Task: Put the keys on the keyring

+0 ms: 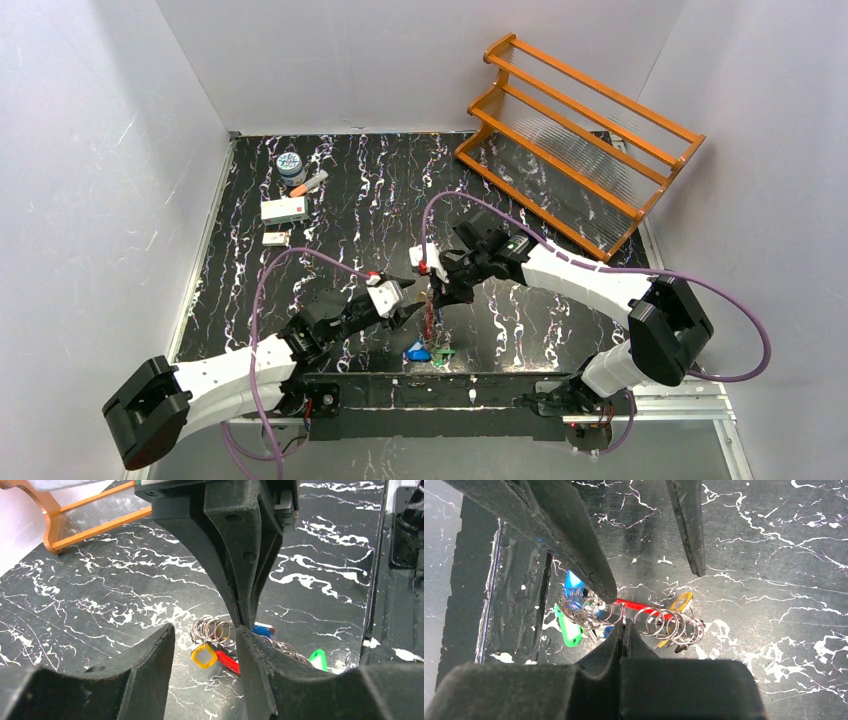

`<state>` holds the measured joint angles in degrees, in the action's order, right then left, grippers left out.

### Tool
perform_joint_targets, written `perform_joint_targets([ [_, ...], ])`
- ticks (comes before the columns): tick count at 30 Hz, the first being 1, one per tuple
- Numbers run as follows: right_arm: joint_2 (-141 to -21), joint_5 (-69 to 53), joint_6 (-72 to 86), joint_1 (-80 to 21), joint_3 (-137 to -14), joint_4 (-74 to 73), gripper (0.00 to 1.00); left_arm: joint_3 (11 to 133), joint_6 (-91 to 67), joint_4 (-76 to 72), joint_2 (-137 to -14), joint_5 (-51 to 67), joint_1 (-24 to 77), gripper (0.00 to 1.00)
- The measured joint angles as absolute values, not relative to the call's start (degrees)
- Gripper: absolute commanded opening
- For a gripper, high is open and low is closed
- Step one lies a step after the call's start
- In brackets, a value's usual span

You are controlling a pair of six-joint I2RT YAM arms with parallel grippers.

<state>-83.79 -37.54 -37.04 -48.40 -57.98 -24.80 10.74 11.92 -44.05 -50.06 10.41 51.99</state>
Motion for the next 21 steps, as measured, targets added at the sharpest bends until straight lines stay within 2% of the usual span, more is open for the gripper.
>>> perform_joint_targets([
  [13, -83.9, -36.2, -38.0, -50.1, -59.3, -26.0, 0.01, 14.1, 14.0, -37.7, -55.4, 17.8, 52.0, 0.34],
  [21, -84.1, -36.1, -38.0, -50.8, -59.5, -26.0, 0.01, 15.0, 14.2, -37.4, -58.0, 19.0, 52.0, 0.20],
])
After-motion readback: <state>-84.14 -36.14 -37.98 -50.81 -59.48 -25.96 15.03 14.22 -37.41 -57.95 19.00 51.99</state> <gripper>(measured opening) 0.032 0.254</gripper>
